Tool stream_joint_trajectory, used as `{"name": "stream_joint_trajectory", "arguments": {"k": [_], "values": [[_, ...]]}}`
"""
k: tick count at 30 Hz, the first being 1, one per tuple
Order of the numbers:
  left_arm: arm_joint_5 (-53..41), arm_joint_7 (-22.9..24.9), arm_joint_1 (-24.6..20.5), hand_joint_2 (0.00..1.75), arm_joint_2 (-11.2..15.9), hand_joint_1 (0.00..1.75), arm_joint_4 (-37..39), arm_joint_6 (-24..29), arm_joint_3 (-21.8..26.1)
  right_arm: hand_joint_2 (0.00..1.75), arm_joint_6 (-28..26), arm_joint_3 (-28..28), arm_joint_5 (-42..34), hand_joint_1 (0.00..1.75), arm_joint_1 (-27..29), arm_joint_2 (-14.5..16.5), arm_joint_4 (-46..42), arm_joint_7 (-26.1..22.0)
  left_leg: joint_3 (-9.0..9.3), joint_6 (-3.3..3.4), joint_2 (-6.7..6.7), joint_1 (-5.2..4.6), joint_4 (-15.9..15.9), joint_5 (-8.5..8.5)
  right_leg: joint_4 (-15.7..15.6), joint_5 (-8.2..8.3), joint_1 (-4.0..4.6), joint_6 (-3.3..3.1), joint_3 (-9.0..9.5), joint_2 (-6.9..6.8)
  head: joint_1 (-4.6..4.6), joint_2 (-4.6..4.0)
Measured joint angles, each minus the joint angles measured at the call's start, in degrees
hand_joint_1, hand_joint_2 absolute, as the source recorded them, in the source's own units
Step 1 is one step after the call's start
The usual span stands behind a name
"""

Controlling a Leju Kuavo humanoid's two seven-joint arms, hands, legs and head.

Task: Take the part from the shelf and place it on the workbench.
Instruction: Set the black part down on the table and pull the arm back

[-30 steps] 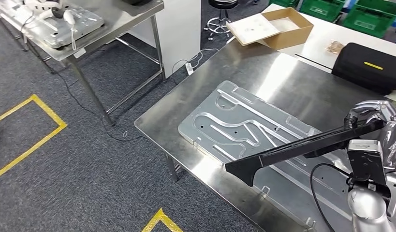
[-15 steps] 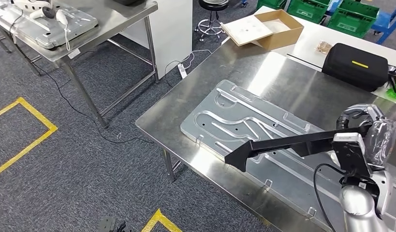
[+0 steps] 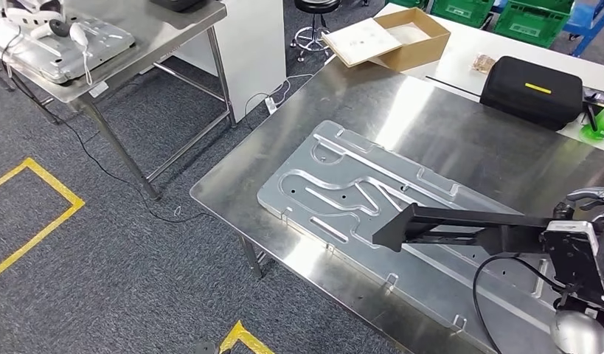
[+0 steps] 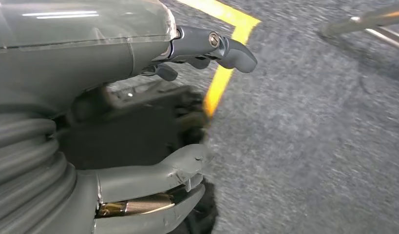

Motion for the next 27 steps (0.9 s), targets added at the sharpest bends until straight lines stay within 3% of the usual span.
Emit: {"name": "stream_joint_trajectory", "arguments": {"k": [1,3,5,9,11,13,15,16,19,20,22,24,26,27], "values": [[-0.1,0.0,0.4,1.75,0.0,0.00,-0.2,-0.2,-0.1,1.75,0.0,0.0,0.0,1.75,0.0,0.0,0.3,0.0,0.52,0.12,0.00,0.00,-1.2,1.32,0.0,0.00,0.03,0.00,0.03,0.05,0.00,0.00],[-0.1,0.0,0.7,1.75,0.1,0.00,-0.4,-0.4,-0.3,1.75,0.0,-0.1,0.0,1.75,-0.2,0.0,0.7,0.0,3.92,0.59,-0.15,-0.02,-8.5,5.22,0.1,-0.04,0.06,0.08,0.07,0.12,0.00,0.00],[-0.2,0.0,0.8,1.75,0.1,0.00,-0.6,-0.5,-0.4,1.75,0.0,-0.2,-0.1,1.75,-0.4,0.0,1.0,0.0,6.70,0.97,-0.35,-0.13,-14.5,7.25,0.4,-0.09,0.19,0.44,-0.05,0.17,0.02,0.00],[-0.2,0.1,1.1,1.75,0.0,0.00,-0.8,-0.5,-0.5,1.75,-0.1,-0.3,-0.1,1.75,-0.6,-0.1,1.5,0.0,7.44,1.92,-0.33,-0.34,-16.4,7.94,0.5,-0.19,0.02,1.76,-0.20,0.16,0.03,0.00],[-0.3,0.2,1.1,1.75,-0.1,0.00,-1.0,-0.5,-0.7,1.75,-0.1,-0.4,-0.2,1.75,-0.8,-0.3,1.7,0.0,7.64,2.55,-0.15,-0.14,-17.1,8.47,3.8,-2.46,-0.15,2.26,-1.55,0.06,0.04,0.00],[-0.3,0.3,1.2,1.75,-0.1,0.00,-1.1,-0.7,-0.8,0.87,0.0,-0.5,-0.3,0.87,-0.9,-0.4,2.0,0.0,7.57,2.75,-0.04,-0.16,-17.2,8.60,10.5,-6.01,-0.28,2.69,-4.62,-0.01,0.04,0.00],[-0.4,0.6,1.3,1.75,-0.1,0.00,-1.2,-1.3,-0.8,0.00,0.3,-0.5,-0.5,0.00,-1.1,-0.5,2.6,-0.1,7.52,2.73,0.00,-0.18,-17.1,8.58,14.7,-7.03,-0.44,3.03,-6.53,-0.03,0.04,0.00],[-0.5,0.9,1.3,1.75,0.0,0.00,-1.2,-1.7,-0.8,0.00,0.6,-0.5,-0.5,0.00,-1.5,-0.5,3.0,-0.2,7.52,2.68,0.01,-0.18,-17.0,8.55,13.9,-5.97,-0.55,3.12,-6.08,-0.06,0.04,0.00],[-0.9,2.0,1.3,1.75,0.6,0.00,-1.2,-3.1,-1.2,0.00,1.3,0.0,-0.7,0.00,-4.3,-0.8,4.8,-0.9,7.44,2.17,0.07,-0.27,-16.5,8.22,4.0,-1.26,-0.69,3.01,-1.10,-0.38,0.05,0.00],[-1.0,2.2,1.3,1.75,1.0,0.00,-1.3,-3.5,-1.3,0.00,1.3,0.3,-0.8,0.00,-5.1,-1.0,5.4,-1.0,7.33,1.90,0.10,-0.36,-16.3,8.11,1.7,-0.66,-0.57,2.73,0.00,-0.46,0.03,0.00],[-1.0,2.2,1.4,1.75,1.6,0.00,-1.3,-4.1,-1.4,0.00,1.2,0.9,-0.9,0.00,-6.2,-1.2,6.5,-1.2,7.15,1.37,0.09,-0.48,-16.1,8.06,0.5,-0.67,-0.16,2.02,0.43,-0.45,0.03,0.00],[-1.0,2.3,1.5,0.87,2.1,0.00,-1.4,-4.4,-1.5,0.00,1.2,1.4,-0.9,0.00,-6.6,-1.3,7.1,-1.3,6.98,0.82,0.03,-0.38,-15.8,7.78,0.3,-0.45,-0.29,1.30,0.34,-0.42,0.02,0.00],[-1.1,2.6,1.5,0.00,2.4,0.00,-1.4,-4.5,-1.6,0.00,1.1,1.7,-1.0,0.00,-7.2,-1.4,7.6,-1.4,5.56,0.28,-0.07,-0.24,-12.6,5.54,0.1,-0.24,-0.43,0.55,0.32,-0.45,0.01,0.00],[-1.1,2.8,1.5,0.00,2.6,0.00,-1.4,-4.5,-1.7,0.00,1.1,1.9,-1.0,0.00,-7.4,-1.5,7.8,-1.4,4.12,0.08,-0.13,-0.14,-9.4,3.70,0.0,-0.22,-0.35,0.28,0.29,-0.48,0.01,0.00]]}}
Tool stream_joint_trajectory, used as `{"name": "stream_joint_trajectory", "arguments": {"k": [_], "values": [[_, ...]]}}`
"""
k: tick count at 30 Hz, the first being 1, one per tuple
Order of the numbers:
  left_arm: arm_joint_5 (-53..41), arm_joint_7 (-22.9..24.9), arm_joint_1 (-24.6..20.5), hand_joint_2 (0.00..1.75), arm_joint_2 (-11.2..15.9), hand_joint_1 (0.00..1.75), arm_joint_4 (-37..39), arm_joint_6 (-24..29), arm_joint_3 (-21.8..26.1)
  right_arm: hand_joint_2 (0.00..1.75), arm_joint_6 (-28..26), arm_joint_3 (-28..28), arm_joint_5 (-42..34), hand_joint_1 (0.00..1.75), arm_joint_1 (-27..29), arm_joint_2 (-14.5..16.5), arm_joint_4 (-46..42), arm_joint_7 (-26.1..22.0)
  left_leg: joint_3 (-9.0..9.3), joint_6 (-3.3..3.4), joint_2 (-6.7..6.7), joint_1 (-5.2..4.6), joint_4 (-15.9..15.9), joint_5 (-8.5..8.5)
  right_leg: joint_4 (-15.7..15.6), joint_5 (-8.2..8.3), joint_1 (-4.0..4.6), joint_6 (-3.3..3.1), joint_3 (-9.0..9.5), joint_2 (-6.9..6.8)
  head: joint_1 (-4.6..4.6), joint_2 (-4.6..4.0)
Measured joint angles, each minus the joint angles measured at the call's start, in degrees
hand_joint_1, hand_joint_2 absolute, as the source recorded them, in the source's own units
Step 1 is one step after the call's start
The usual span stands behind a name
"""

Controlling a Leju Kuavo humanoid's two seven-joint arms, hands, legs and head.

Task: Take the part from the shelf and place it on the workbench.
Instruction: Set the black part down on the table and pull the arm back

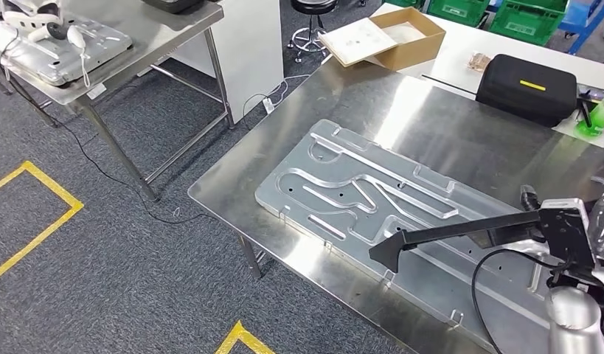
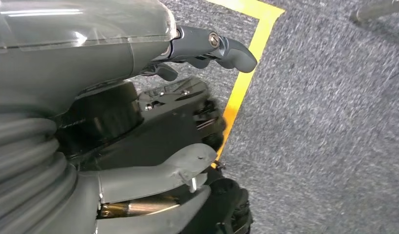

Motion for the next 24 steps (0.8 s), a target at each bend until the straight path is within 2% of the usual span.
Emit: {"name": "stream_joint_trajectory", "arguments": {"k": [2,3,4,5,7,9,11,13,15,17,18,19,20,22,23,24], "values": [[0.1,0.4,0.1,0.00,0.2,0.00,0.0,-0.1,0.0,0.00,0.0,0.3,0.0,0.00,-0.2,0.0,0.4,0.0,-3.37,-0.15,-0.01,0.10,7.2,-3.12,0.0,-0.02,0.22,-0.30,-0.08,0.00,0.01,0.00],[0.1,0.5,0.2,0.00,0.4,0.00,0.0,-0.1,0.0,0.00,0.0,0.5,0.0,0.00,-0.3,0.0,0.6,0.0,-4.28,-0.13,-0.01,0.11,9.0,-3.35,0.1,-0.04,0.31,-0.35,-0.09,0.02,0.00,0.00],[0.2,0.6,0.3,0.00,0.5,0.00,0.0,-0.2,0.0,0.00,0.0,0.7,-0.1,0.00,-0.3,0.0,0.8,0.0,-4.30,-0.04,-0.01,0.11,8.9,-2.57,0.1,-0.06,0.38,-0.38,-0.09,0.05,0.00,0.00],[0.3,0.7,0.3,0.00,0.6,0.00,0.0,-0.2,0.0,0.00,0.0,0.8,-0.1,0.00,-0.4,0.0,1.0,0.0,-3.33,0.12,-0.02,0.10,6.8,-0.88,0.2,-0.09,0.43,-0.38,-0.06,0.10,0.00,0.00],[0.5,0.9,0.3,0.00,0.9,0.00,0.0,-0.3,0.0,0.00,0.0,0.9,-0.2,0.00,-0.7,0.0,1.2,-0.1,0.09,0.58,-0.10,0.03,-0.6,2.83,0.4,-0.19,0.57,-0.28,-0.07,0.21,0.00,0.00],[0.6,1.1,0.3,0.00,1.2,0.00,0.0,-0.5,0.0,0.00,0.0,1.1,-0.2,0.00,-1.2,0.0,1.5,-0.2,2.22,0.87,-0.22,-0.10,-5.3,4.21,0.5,-0.20,0.70,0.10,-0.26,0.33,0.01,0.00],[0.6,1.2,0.3,0.00,1.4,0.00,0.0,-0.6,0.0,0.00,0.0,1.3,-0.3,0.00,-1.6,0.0,1.8,-0.2,2.49,1.16,-0.26,-0.22,-6.2,4.21,0.4,-0.05,0.68,0.72,-0.37,0.38,0.02,0.00],[0.6,1.2,0.3,0.00,1.6,0.00,0.0,-0.6,0.0,0.00,0.0,1.3,-0.3,0.00,-1.7,-0.1,2.0,-0.3,2.77,1.83,-0.24,-0.10,-6.9,4.67,1.0,-0.63,0.53,1.32,-0.51,0.29,0.03,0.00],[0.6,1.2,0.3,0.00,1.7,0.00,0.0,-0.6,0.0,0.00,0.0,1.4,-0.3,0.00,-2.0,-0.3,2.3,-0.3,3.04,2.37,-0.20,0.06,-7.5,5.04,5.3,-3.28,0.43,1.78,-2.31,0.22,0.06,0.00],[0.6,1.2,0.3,0.00,1.8,0.00,0.0,-0.6,0.0,0.00,0.0,1.5,-0.3,0.00,-2.1,-0.4,2.6,-0.4,3.01,2.53,-0.18,0.04,-7.5,5.06,12.0,-6.43,0.37,2.15,-5.54,0.21,0.07,0.00],[0.6,1.3,0.3,0.00,1.9,0.00,0.0,-0.6,0.0,0.00,0.0,1.5,-0.4,0.00,-2.1,-0.4,2.8,-0.4,3.00,2.54,-0.18,0.03,-7.5,5.04,14.3,-6.97,0.28,2.31,-6.67,0.21,0.05,0.00],[0.6,1.3,0.3,0.00,1.9,0.00,0.0,-0.6,0.0,0.00,0.0,1.6,-0.4,0.00,-2.1,-0.4,3.0,-0.4,2.99,2.53,-0.18,0.03,-7.4,4.98,14.7,-6.45,0.16,2.44,-6.92,0.19,0.05,0.00],[0.6,1.4,0.3,0.00,1.9,0.00,0.0,-0.6,0.0,0.00,0.0,1.6,-0.5,0.00,-2.1,-0.5,3.2,-0.3,3.00,2.47,-0.19,0.05,-7.2,4.89,13.0,-4.97,0.03,2.50,-6.12,0.17,0.05,0.00],[0.6,1.4,0.3,0.00,2.0,0.00,0.0,-0.6,0.0,0.00,0.3,1.7,-0.6,0.00,-2.4,-0.7,3.5,0.0,3.01,2.16,-0.22,0.00,-6.9,4.60,6.1,-1.46,-0.12,2.46,-2.60,0.05,0.06,0.00],[0.6,1.5,0.3,0.00,2.0,0.00,0.0,-0.6,0.0,0.00,1.0,1.7,-0.5,0.00,-2.7,-0.9,3.7,0.7,2.94,1.91,-0.22,-0.10,-6.7,4.44,3.1,-0.46,-0.04,2.25,-1.19,0.05,0.05,0.00],[0.5,1.6,0.3,0.00,2.0,0.00,0.0,-0.6,0.0,0.00,2.1,1.8,-0.4,0.00,-3.1,-1.5,4.1,1.7,2.84,1.64,-0.21,-0.19,-6.5,4.37,1.3,-0.12,0.08,1.99,-0.43,0.06,0.04,0.00]]}}
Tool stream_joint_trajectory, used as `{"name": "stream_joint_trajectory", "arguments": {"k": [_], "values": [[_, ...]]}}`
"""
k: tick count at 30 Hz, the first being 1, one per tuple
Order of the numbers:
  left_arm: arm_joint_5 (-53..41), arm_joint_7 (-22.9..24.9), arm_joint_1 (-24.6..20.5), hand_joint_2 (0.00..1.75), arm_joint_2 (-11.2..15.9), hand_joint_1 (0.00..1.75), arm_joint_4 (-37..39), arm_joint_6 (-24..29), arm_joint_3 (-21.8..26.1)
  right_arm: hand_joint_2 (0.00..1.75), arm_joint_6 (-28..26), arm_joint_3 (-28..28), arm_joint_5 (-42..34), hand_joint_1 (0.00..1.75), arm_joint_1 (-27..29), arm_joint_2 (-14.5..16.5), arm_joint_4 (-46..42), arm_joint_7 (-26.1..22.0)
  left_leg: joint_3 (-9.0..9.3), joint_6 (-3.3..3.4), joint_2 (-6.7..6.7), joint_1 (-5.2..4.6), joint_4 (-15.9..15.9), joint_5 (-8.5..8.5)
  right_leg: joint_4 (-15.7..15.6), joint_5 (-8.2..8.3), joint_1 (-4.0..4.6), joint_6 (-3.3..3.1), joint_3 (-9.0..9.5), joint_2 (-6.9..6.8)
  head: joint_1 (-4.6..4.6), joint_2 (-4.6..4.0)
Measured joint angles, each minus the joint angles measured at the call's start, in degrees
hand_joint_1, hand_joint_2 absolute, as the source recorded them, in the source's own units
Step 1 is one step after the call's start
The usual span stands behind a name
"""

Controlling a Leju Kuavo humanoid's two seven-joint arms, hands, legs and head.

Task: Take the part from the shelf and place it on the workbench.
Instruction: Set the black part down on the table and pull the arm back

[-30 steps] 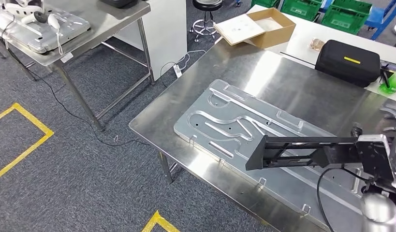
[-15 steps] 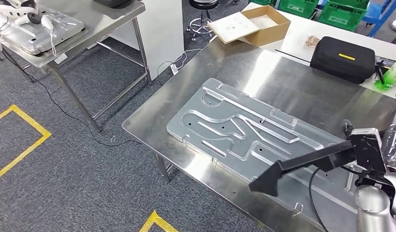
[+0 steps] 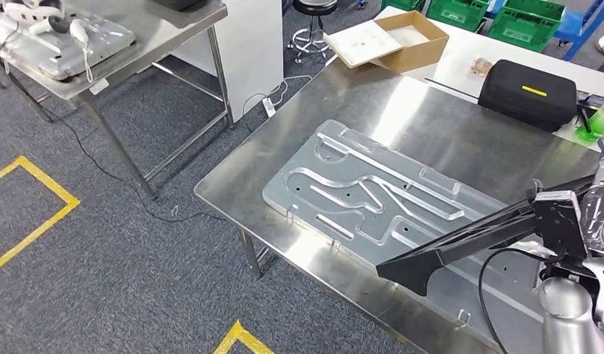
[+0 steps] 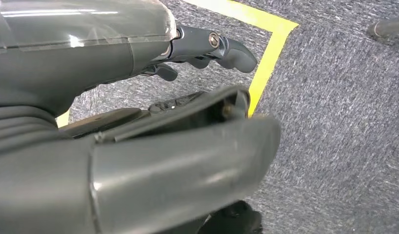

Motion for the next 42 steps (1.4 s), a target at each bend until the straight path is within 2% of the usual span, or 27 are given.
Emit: {"name": "stream_joint_trajectory", "arguments": {"k": [3,5,6,8,9,10,11,13,14,15,18,20,21,23,24,25,26,28,29,30,32,34,36,39,40,41,42], "values": [[-0.1,0.5,-0.1,0.00,0.1,0.00,0.0,0.0,0.0,0.00,4.7,0.2,0.5,0.00,-2.6,-3.2,3.5,3.4,-0.25,-0.78,0.06,-0.07,0.1,-0.07,-0.8,0.08,0.14,-1.01,-0.05,0.10,-0.01,0.00],[-0.3,0.8,-0.1,0.00,0.2,0.00,0.0,0.0,0.0,0.00,8.9,0.3,1.0,0.00,-5.4,-5.9,6.8,5.4,-1.07,-1.32,0.01,0.01,2.0,-1.49,-1.2,0.38,-0.07,-1.66,0.00,0.09,-0.02,0.00],[-0.4,1.0,-0.1,0.00,0.2,0.00,0.0,0.0,0.0,0.00,11.6,0.4,1.5,0.00,-7.1,-7.3,8.7,6.6,-2.21,-1.53,-0.04,0.08,4.5,-3.00,-1.3,0.50,-0.14,-1.90,0.01,0.06,-0.02,0.00],[-0.6,1.5,-0.1,0.00,0.2,0.00,0.0,-0.1,0.0,0.00,17.7,1.2,2.7,0.00,-11.9,-10.8,14.5,8.8,-5.63,-1.73,-0.06,0.19,11.6,-6.35,-1.3,0.59,-0.02,-2.11,-0.16,0.06,-0.03,0.00],[-0.7,1.7,-0.2,0.00,0.3,0.00,0.0,-0.2,0.0,0.00,20.6,1.7,3.7,0.00,-14.5,-12.7,17.8,9.5,-7.09,-1.71,-0.06,0.23,14.4,-7.13,-1.2,0.61,0.03,-2.14,-0.26,0.03,-0.02,0.00],[-0.8,1.8,-0.2,0.00,0.3,0.00,0.0,-0.2,0.0,0.00,23.1,2.4,4.8,0.00,-17.5,-14.6,21.5,10.0,-7.78,-1.63,-0.06,0.24,15.6,-6.93,-1.1,0.61,0.04,-2.14,-0.35,0.01,-0.03,0.00],[-0.9,2.0,-0.2,0.00,0.3,0.00,0.0,-0.3,0.0,0.00,25.4,3.4,6.1,0.00,-20.5,-16.5,25.1,10.4,-7.43,-1.46,-0.07,0.24,14.6,-5.65,-1.0,0.60,0.05,-2.13,-0.39,0.00,-0.02,0.00],[-1.1,2.2,-0.3,0.00,0.5,0.00,0.0,-0.4,0.0,0.00,29.2,5.9,8.6,0.00,-26.2,-19.6,32.0,11.0,-4.57,-0.92,-0.13,0.17,8.0,-1.65,-0.9,0.54,0.00,-2.02,-0.39,-0.05,-0.02,0.00],[-1.2,2.3,-0.4,0.00,0.6,0.00,0.0,-0.5,0.0,0.00,30.7,7.5,9.8,0.00,-28.9,-21.0,35.4,11.1,-2.97,-0.67,-0.17,0.04,4.5,-0.21,-0.8,0.50,0.04,-1.86,-0.48,-0.09,-0.02,0.00],[-1.4,2.4,-0.5,0.00,0.7,0.00,0.0,-0.6,0.0,0.00,32.0,8.9,10.7,0.00,-31.3,-22.0,38.4,11.2,-1.96,-0.49,-0.22,-0.09,2.2,0.52,-0.7,0.52,0.04,-1.59,-0.62,-0.14,-0.03,0.00],[-1.9,2.7,-0.6,0.00,0.9,0.00,0.0,-0.8,-0.1,0.00,35.8,13.0,13.3,0.00,-37.9,-24.3,46.5,11.8,-1.35,0.09,-0.45,-0.50,0.2,0.86,-0.8,0.74,-0.17,-0.44,-0.93,-0.52,-0.03,0.00],[-2.2,2.7,-0.6,0.00,1.0,0.00,0.0,-1.1,-0.1,0.00,39.0,15.6,15.0,0.00,-42.4,-25.6,50.9,12.4,-1.04,0.79,-0.59,-0.51,-0.8,1.45,0.2,-0.13,-0.49,0.05,-1.38,-0.60,0.00,0.00],[-2.4,2.7,-0.7,0.00,1.1,0.00,0.0,-1.2,-0.2,0.00,40.5,17.0,15.8,0.00,-44.9,-26.1,53.2,12.7,-0.88,1.11,-0.57,-0.45,-1.2,1.71,2.2,-1.33,-0.56,0.19,-2.32,-0.53,0.01,0.00],[-2.7,2.7,-0.8,0.00,1.2,0.00,0.0,-1.5,-0.4,0.00,42.6,19.6,17.1,0.00,-49.5,-26.8,57.1,13.2,-0.81,1.40,-0.55,-0.49,-1.3,1.75,8.9,-4.41,-0.61,0.48,-5.60,-0.29,0.03,0.00],[-2.8,2.7,-0.8,0.00,1.3,0.00,0.0,-1.6,-0.5,0.00,43.6,20.7,17.6,0.00,-51.3,-26.9,58.7,13.4,-0.77,1.46,-0.56,-0.48,-1.3,1.67,12.0,-5.32,-0.62,0.69,-7.21,-0.20,0.03,0.00],[-2.9,2.7,-0.8,0.00,1.3,0.00,0.0,-1.7,-0.6,0.00,44.6,21.5,17.9,0.00,-52.9,-27.1,60.1,13.5,-0.71,1.46,-0.60,-0.45,-1.2,1.54,13.5,-5.25,-0.72,0.92,-8.12,-0.15,0.03,0.00],[-3.0,2.7,-0.8,0.00,1.3,0.00,0.0,-1.8,-0.7,0.00,45.7,22.3,18.1,0.00,-54.4,-27.1,61.4,13.6,-0.65,1.40,-0.64,-0.38,-1.0,1.35,13.0,-4.14,-0.86,1.12,-8.09,-0.15,0.04,0.00],[-3.1,2.7,-0.6,0.00,1.5,0.00,0.0,-2.1,-0.9,0.00,47.4,23.6,18.1,0.00,-57.1,-27.2,63.5,13.1,-0.55,1.02,-0.73,-0.22,-0.3,0.74,7.1,-0.34,-1.20,1.45,-5.53,-0.33,0.03,0.00],[-3.1,2.7,-0.6,0.00,1.6,0.00,0.0,-2.1,-1.0,0.00,47.9,24.1,18.1,0.00,-58.4,-27.3,64.4,12.8,-0.61,0.74,-0.80,-0.27,0.1,0.39,3.9,0.94,-1.13,1.51,-4.06,-0.47,0.05,0.00],[-3.1,2.6,-0.6,0.00,1.7,0.00,0.0,-2.2,-1.0,0.00,48.2,24.7,18.0,0.00,-59.4,-27.4,65.1,12.4,-0.74,0.44,-0.87,-0.32,0.4,0.11,1.6,1.56,-1.00,1.28,-3.05,-0.50,0.04,0.00],[-3.1,2.5,-0.5,0.00,2.0,0.00,0.0,-2.2,-1.2,0.87,48.5,25.8,17.8,0.00,-60.6,-27.5,66.3,11.3,-0.94,-0.08,-0.95,-0.41,0.7,-0.15,0.3,1.27,-0.51,0.55,-2.58,-0.41,0.01,0.00],[-3.2,2.3,-0.3,0.00,2.1,0.00,0.0,-2.2,-1.3,1.75,48.2,27.1,17.8,0.00,-60.9,-27.7,66.9,10.3,-0.94,-0.50,-0.92,-0.28,0.9,-0.50,0.1,1.20,-0.56,-0.23,-2.46,-0.33,-0.02,0.00],[-3.2,2.2,-0.1,0.00,2.3,0.00,0.0,-2.2,-1.4,1.75,46.7,28.3,17.8,0.00,-60.9,-27.7,67.3,9.8,-2.10,-0.95,-0.80,-0.18,3.7,-2.45,-0.2,1.19,-0.69,-0.95,-2.13,-0.43,-0.02,0.00],[-3.5,2.1,0.1,0.00,2.3,0.00,0.0,-2.1,-1.4,1.75,43.6,30.1,18.6,0.00,-60.5,-27.2,67.9,9.9,-7.21,-1.28,-0.66,0.09,14.1,-6.97,-0.3,1.05,-0.35,-1.63,-1.92,-0.44,-0.03,0.00],[-3.6,2.1,0.2,0.00,2.3,0.00,0.0,-2.1,-1.4,1.75,42.8,30.6,18.9,0.00,-60.1,-26.8,68.1,9.9,-8.47,-1.26,-0.66,0.16,16.3,-7.24,-0.3,1.01,-0.21,-1.71,-1.86,-0.32,-0.03,0.00],[-3.6,2.2,0.2,0.00,2.3,0.00,0.0,-2.0,-1.4,1.75,41.9,31.1,19.2,0.00,-59.6,-26.4,68.4,9.9,-8.82,-1.19,-0.66,0.19,16.5,-6.44,-0.3,0.97,-0.10,-1.76,-1.78,-0.17,-0.03,0.00],[-3.7,2.2,0.2,0.00,2.3,0.00,0.0,-2.0,-1.5,1.75,41.0,31.5,19.5,0.00,-59.0,-26.0,68.7,9.7,-8.15,-1.04,-0.66,0.21,14.6,-4.71,-0.3,0.93,-0.03,-1.77,-1.67,-0.03,-0.03,0.00]]}}
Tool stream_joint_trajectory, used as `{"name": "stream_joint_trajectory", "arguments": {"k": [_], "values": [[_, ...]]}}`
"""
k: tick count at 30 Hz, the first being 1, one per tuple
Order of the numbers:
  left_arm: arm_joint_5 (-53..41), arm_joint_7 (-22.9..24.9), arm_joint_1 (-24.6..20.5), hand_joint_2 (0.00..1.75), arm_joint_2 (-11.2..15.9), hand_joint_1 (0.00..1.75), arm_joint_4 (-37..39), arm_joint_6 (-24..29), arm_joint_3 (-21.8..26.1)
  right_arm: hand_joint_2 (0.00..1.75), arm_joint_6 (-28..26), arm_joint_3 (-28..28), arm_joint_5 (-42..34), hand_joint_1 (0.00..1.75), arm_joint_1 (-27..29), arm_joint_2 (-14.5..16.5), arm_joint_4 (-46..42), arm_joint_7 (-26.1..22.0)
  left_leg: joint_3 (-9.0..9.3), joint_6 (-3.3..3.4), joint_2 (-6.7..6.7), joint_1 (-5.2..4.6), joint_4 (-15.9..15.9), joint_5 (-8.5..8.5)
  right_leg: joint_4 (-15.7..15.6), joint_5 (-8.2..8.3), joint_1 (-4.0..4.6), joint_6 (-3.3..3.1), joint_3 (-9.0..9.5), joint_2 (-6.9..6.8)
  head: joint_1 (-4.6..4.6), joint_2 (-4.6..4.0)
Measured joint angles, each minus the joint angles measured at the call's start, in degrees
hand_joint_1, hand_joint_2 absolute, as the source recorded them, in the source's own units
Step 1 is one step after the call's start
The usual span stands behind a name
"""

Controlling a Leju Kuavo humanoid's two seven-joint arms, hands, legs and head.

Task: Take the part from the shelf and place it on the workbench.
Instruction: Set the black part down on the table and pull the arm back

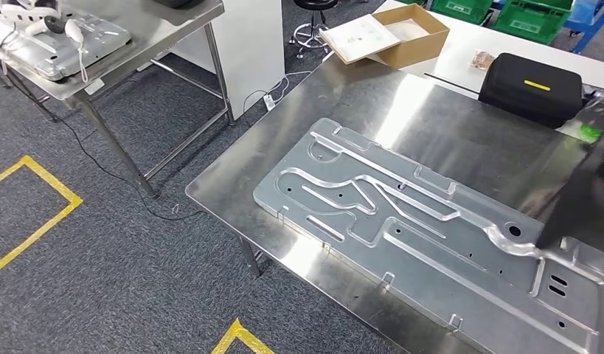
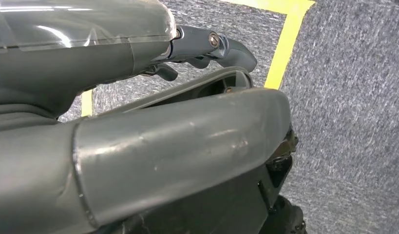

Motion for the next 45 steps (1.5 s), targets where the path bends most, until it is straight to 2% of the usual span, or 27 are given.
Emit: {"name": "stream_joint_trajectory", "arguments": {"k": [2,4,7,9,12,13,14,15,16,18,20,22,24,26,27,28,29,30,31,33,35,38,39,40,43,44,45], "values": [[-0.1,0.0,0.0,0.00,0.0,0.00,0.0,0.1,0.0,1.75,-3.0,0.7,0.5,0.00,1.7,0.8,0.3,-0.9,3.15,0.44,-0.06,-0.06,-7.4,3.99,0.0,-0.12,0.12,0.08,0.19,0.22,0.01,0.00],[-0.2,0.1,0.0,0.00,0.1,0.00,0.0,0.1,0.0,1.75,-8.5,1.1,1.2,0.00,4.3,2.0,0.3,-2.2,5.44,0.69,-0.13,-0.13,-12.5,5.53,0.0,-0.10,0.34,0.45,0.16,0.46,0.02,0.00],[-0.3,0.1,-0.1,0.00,0.1,0.00,0.0,0.2,0.0,1.75,-17.4,1.7,2.4,0.00,9.1,4.4,0.0,-3.5,6.25,1.17,-0.05,-0.06,-14.1,5.77,-0.4,0.18,0.36,1.39,0.37,0.69,0.02,0.00],[-0.3,0.0,-0.2,0.00,0.1,0.00,0.0,0.4,0.0,1.75,-21.7,1.8,3.0,0.00,12.2,5.7,-0.3,-4.0,6.72,1.83,-0.06,0.21,-15.1,6.36,1.0,-1.13,0.26,1.85,-0.08,0.54,0.04,0.00],[-0.3,0.0,-0.1,0.00,0.1,0.00,0.0,0.6,0.0,1.75,-25.6,1.8,3.6,0.00,16.3,7.9,-0.7,-4.7,6.87,2.25,-0.14,0.24,-15.5,6.69,10.0,-5.79,0.02,2.29,-4.16,0.42,0.06,0.00],[-0.3,0.0,0.0,0.00,0.1,0.00,0.0,0.6,0.0,1.75,-26.5,1.8,4.2,0.00,17.7,8.7,-1.0,-5.1,6.85,2.27,-0.13,0.20,-15.4,6.69,12.3,-6.47,-0.09,2.43,-5.29,0.40,0.06,0.00],[-0.3,0.0,0.0,0.00,0.1,0.00,0.0,0.7,0.0,1.75,-27.7,1.8,5.2,0.00,19.1,9.3,-1.5,-5.4,6.82,2.23,-0.12,0.16,-15.3,6.66,12.9,-6.16,-0.19,2.52,-5.56,0.37,0.05,0.00],[-0.4,0.0,0.1,0.00,0.1,0.00,0.0,0.7,0.0,1.75,-29.1,1.9,6.5,0.00,20.3,9.9,-2.2,-5.7,6.80,2.15,-0.12,0.14,-15.2,6.60,11.6,-4.94,-0.27,2.56,-4.84,0.34,0.05,0.00],[-0.5,0.0,0.1,0.00,0.1,0.00,0.0,0.7,0.0,1.75,-30.4,2.2,8.0,0.00,21.1,10.4,-3.0,-5.9,6.81,2.00,-0.07,0.13,-15.1,6.50,8.6,-3.15,-0.32,2.55,-3.19,0.30,0.05,0.00],[-0.6,0.1,0.1,0.00,0.1,0.00,0.0,0.8,0.0,1.75,-31.8,2.8,10.4,0.00,21.8,11.6,-4.4,-5.7,6.83,1.52,0.13,0.06,-14.7,6.20,1.9,-0.77,-0.09,2.21,0.33,0.20,0.04,0.00],[-0.7,0.1,0.0,0.00,0.1,0.00,0.0,0.8,0.0,1.75,-31.9,3.3,11.3,0.00,22.0,12.6,-5.3,-5.5,6.88,0.88,0.29,0.07,-14.6,6.06,-0.9,-0.44,0.46,1.52,1.74,0.24,0.04,0.00],[-0.7,0.1,0.0,0.00,0.1,0.00,0.0,0.8,0.0,1.75,-31.9,3.6,11.5,0.00,22.1,13.1,-5.9,-5.4,6.96,0.22,0.29,0.22,-14.6,6.03,-1.2,-0.18,0.68,0.71,1.92,0.32,0.04,0.00],[-0.7,0.1,0.1,0.00,0.2,0.00,0.0,0.8,0.0,1.75,-31.9,3.8,11.6,0.00,22.2,13.6,-6.3,-5.4,6.38,-0.35,0.26,0.39,-12.9,4.69,-1.8,0.22,0.54,-0.09,2.23,0.14,0.02,0.00],[-0.8,0.1,0.2,0.00,0.2,0.00,0.0,0.8,0.0,1.75,-31.8,4.0,11.7,0.00,22.2,14.0,-6.6,-5.3,4.12,-0.79,0.23,0.56,-7.6,1.27,-2.1,0.50,0.50,-0.66,2.29,-0.08,-0.02,0.00],[-0.9,0.1,0.2,0.00,0.2,0.00,0.0,0.8,0.0,1.75,-31.8,4.1,11.7,0.00,22.2,14.1,-6.7,-5.3,2.57,-0.98,0.23,0.64,-4.0,-0.54,-2.1,0.55,0.52,-0.80,2.19,-0.13,-0.04,0.00],[-0.9,0.1,0.3,0.00,0.2,0.00,0.0,0.8,0.0,1.75,-31.7,4.2,11.7,0.00,22.2,14.3,-6.7,-5.3,1.40,-1.17,0.23,0.75,-1.2,-1.62,-2.1,0.58,0.55,-0.83,2.09,-0.15,-0.03,0.00],[-1.0,0.1,0.4,0.00,0.2,0.00,0.0,0.8,0.0,1.75,-31.6,4.2,11.9,0.00,22.2,14.4,-6.7,-5.3,1.01,-1.36,0.24,0.89,0.1,-1.71,-2.0,0.61,0.55,-0.82,2.03,-0.16,-0.04,0.00],[-1.0,0.1,0.4,0.00,0.2,0.00,0.0,0.8,0.0,1.75,-31.5,4.3,12.1,0.00,22.2,14.4,-6.7,-5.5,1.58,-1.51,0.24,1.07,-0.6,-0.83,-1.9,0.62,0.52,-0.78,1.97,-0.15,-0.03,0.00],[-1.0,0.1,0.5,0.00,0.2,0.00,0.0,0.8,0.0,1.75,-31.5,4.3,12.2,0.00,22.2,14.5,-6.7,-5.6,3.14,-1.62,0.25,1.27,-3.2,0.82,-1.7,0.60,0.47,-0.69,1.94,-0.13,-0.04,0.00],[-0.8,0.1,0.4,0.87,0.3,0.00,0.0,0.8,0.0,1.75,-32.5,4.1,12.0,0.00,22.2,14.5,-6.7,-5.7,6.92,-1.62,0.19,1.46,-10.3,3.42,-1.2,0.43,0.48,-0.20,1.72,-0.04,-0.04,0.00],[-0.6,0.0,0.4,1.75,0.3,0.00,0.0,0.9,0.0,1.75,-34.7,3.3,11.0,0.00,23.2,14.4,-7.6,-5.7,8.57,-1.09,0.07,1.28,-13.7,4.07,-0.8,0.42,0.58,0.60,1.43,0.06,0.01,0.00],[0.0,-0.3,0.6,1.75,0.3,0.00,0.0,1.3,0.1,1.75,-38.9,0.1,8.0,0.00,27.5,14.1,-12.0,-5.6,8.44,0.22,0.00,0.92,-14.2,4.59,-0.9,0.56,0.26,1.71,1.24,0.08,0.01,0.00],[0.2,-0.5,0.6,1.75,0.3,0.00,0.0,1.4,0.2,1.75,-40.2,-1.7,6.8,0.00,29.2,14.1,-14.4,-5.6,8.44,0.67,0.02,0.91,-14.5,4.85,-0.1,-0.11,0.11,1.96,0.84,0.07,0.02,0.00],[0.3,-0.5,0.5,1.75,0.3,0.00,0.0,1.5,0.3,1.75,-41.0,-3.6,5.8,0.00,30.9,14.0,-17.0,-5.6,8.42,1.07,0.06,0.94,-14.8,5.09,1.7,-1.41,0.02,2.12,-0.01,0.10,0.03,0.00],[0.6,-0.6,0.5,1.75,0.3,0.00,0.0,1.7,0.6,1.75,-41.4,-8.8,3.5,0.00,35.1,14.0,-24.2,-5.6,8.19,1.52,0.21,0.70,-14.9,5.27,11.6,-6.35,-0.03,2.36,-4.60,0.14,0.02,0.00],[0.7,-0.6,0.6,1.75,0.3,0.00,0.0,1.7,0.8,1.75,-41.2,-10.3,2.7,0.00,36.4,14.0,-26.3,-5.7,8.16,1.53,0.23,0.62,-14.9,5.25,13.5,-6.67,-0.05,2.41,-5.50,0.13,0.03,0.00],[0.7,-0.6,0.6,1.75,0.3,0.00,0.0,1.7,0.9,1.75,-40.9,-11.7,2.0,0.00,37.5,14.0,-28.3,-5.9,8.15,1.53,0.23,0.58,-14.9,5.23,13.5,-5.94,-0.08,2.42,-5.46,0.12,0.02,0.00]]}}
